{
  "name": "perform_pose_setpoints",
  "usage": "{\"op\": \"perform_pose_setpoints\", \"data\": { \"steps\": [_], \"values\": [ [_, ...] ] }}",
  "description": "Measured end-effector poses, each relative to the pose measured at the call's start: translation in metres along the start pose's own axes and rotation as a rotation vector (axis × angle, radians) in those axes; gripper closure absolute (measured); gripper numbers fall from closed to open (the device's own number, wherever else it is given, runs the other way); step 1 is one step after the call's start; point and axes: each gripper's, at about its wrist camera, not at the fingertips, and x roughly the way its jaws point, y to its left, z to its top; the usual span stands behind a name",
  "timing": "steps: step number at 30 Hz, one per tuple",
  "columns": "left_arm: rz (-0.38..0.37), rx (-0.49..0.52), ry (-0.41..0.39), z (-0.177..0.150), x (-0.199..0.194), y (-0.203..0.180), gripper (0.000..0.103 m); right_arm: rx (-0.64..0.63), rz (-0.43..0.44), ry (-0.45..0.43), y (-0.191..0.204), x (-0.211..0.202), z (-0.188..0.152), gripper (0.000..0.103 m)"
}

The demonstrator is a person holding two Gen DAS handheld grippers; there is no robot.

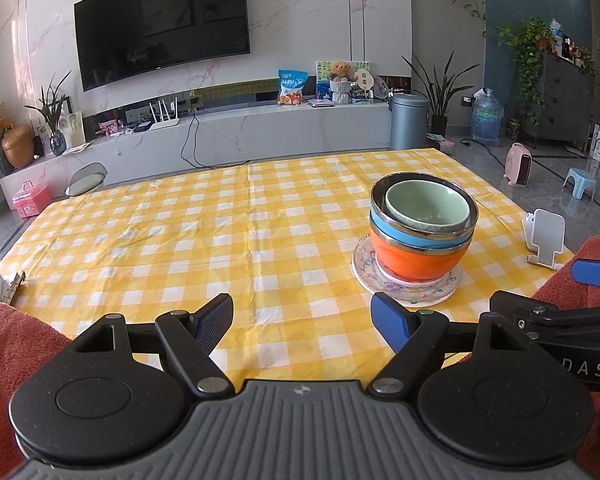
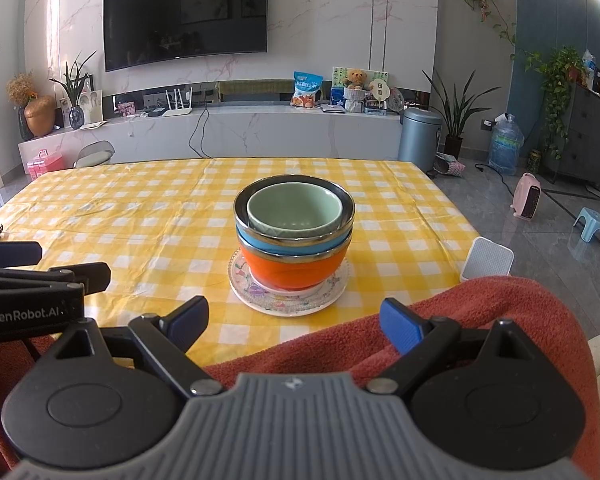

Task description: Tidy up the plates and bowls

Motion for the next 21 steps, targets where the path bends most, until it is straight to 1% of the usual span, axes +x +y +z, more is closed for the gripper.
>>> {"op": "perform_pose_setpoints", "data": {
  "steps": [21],
  "values": [
    [0.002, -0.002, 0.003, 0.0004, -0.0006, -0.0002, 0.012, 0.000, -0.001, 0.003, -0.0007, -0.0003, -0.0021, 0.012]
  ]
}}
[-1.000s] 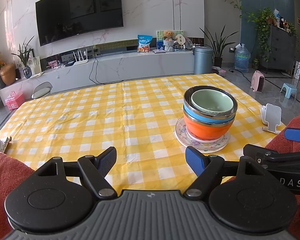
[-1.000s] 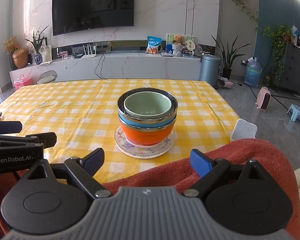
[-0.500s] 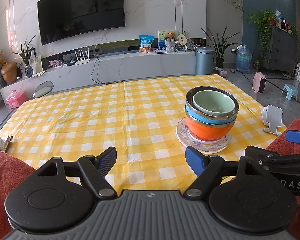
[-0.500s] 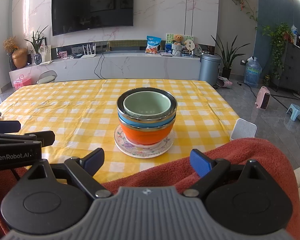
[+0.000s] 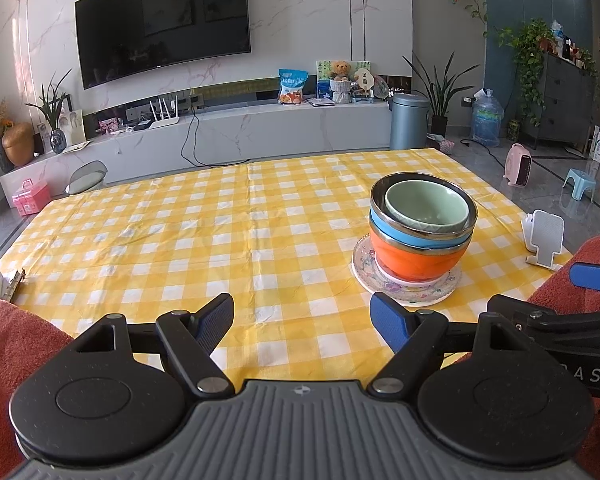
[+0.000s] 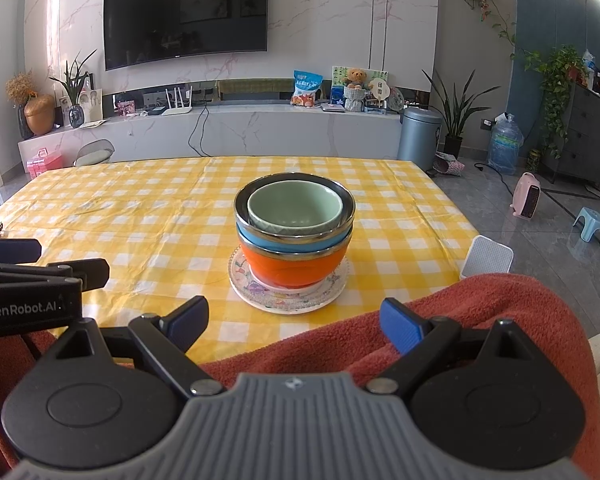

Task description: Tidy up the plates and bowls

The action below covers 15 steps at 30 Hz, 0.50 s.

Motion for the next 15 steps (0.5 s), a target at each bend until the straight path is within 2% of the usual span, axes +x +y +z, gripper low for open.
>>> {"op": "perform_pose_setpoints", "data": {
  "steps": [15],
  "values": [
    [-0.004, -0.011, -0.005, 0.0013, -0.0032, -0.0002, 0.012, 0.000, 0.000, 0.001, 0.0001, -0.0003, 0.0000, 0.012]
  ]
}}
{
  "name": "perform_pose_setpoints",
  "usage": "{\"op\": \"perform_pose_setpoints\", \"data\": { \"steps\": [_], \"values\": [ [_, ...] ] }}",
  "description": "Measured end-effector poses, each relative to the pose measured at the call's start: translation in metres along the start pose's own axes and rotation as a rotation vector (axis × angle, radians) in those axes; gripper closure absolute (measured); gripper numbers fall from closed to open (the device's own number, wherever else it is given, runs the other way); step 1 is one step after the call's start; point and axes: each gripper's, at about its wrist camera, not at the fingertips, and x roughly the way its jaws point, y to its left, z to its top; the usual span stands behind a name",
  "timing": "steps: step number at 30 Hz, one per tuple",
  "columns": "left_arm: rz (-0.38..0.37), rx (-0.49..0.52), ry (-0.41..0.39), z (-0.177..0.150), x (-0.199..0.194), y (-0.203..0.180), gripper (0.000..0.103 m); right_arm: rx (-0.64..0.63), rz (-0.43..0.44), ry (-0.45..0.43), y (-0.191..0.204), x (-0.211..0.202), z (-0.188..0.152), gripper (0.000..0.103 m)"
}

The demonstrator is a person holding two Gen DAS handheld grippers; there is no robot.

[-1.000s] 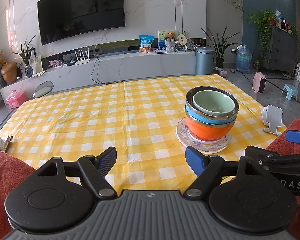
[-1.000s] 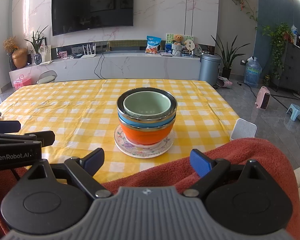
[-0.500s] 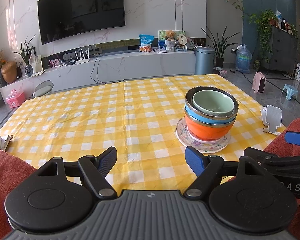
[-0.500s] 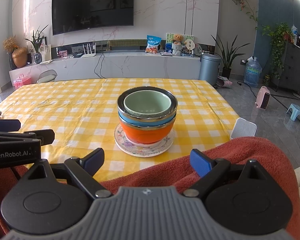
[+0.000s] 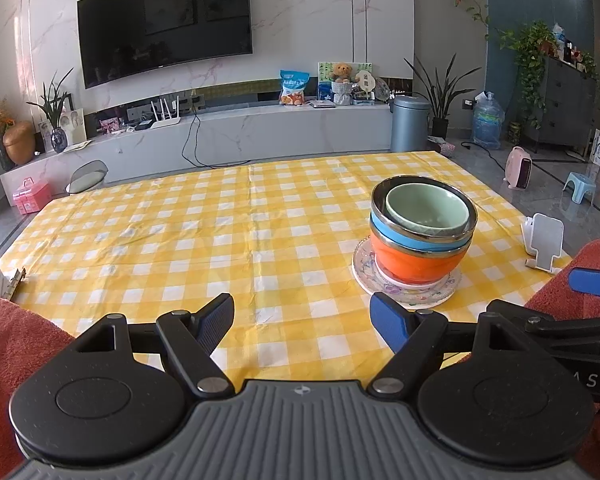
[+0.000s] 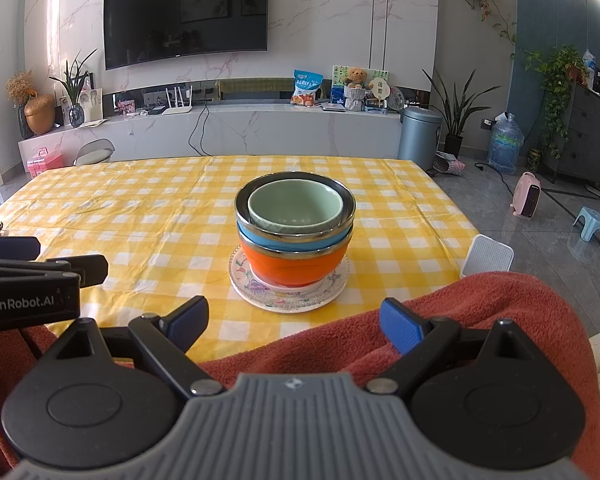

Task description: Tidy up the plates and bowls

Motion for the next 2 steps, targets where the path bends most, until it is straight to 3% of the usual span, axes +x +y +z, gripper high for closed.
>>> {"op": "perform_pose_setpoints", "data": {
  "steps": [2],
  "values": [
    [-0.001, -0.001, 0.003, 0.0000, -0.0003, 0.0000, 0.012, 0.000, 0.000, 0.000, -0.0001, 0.0000, 0.0004, 0.012]
  ]
}}
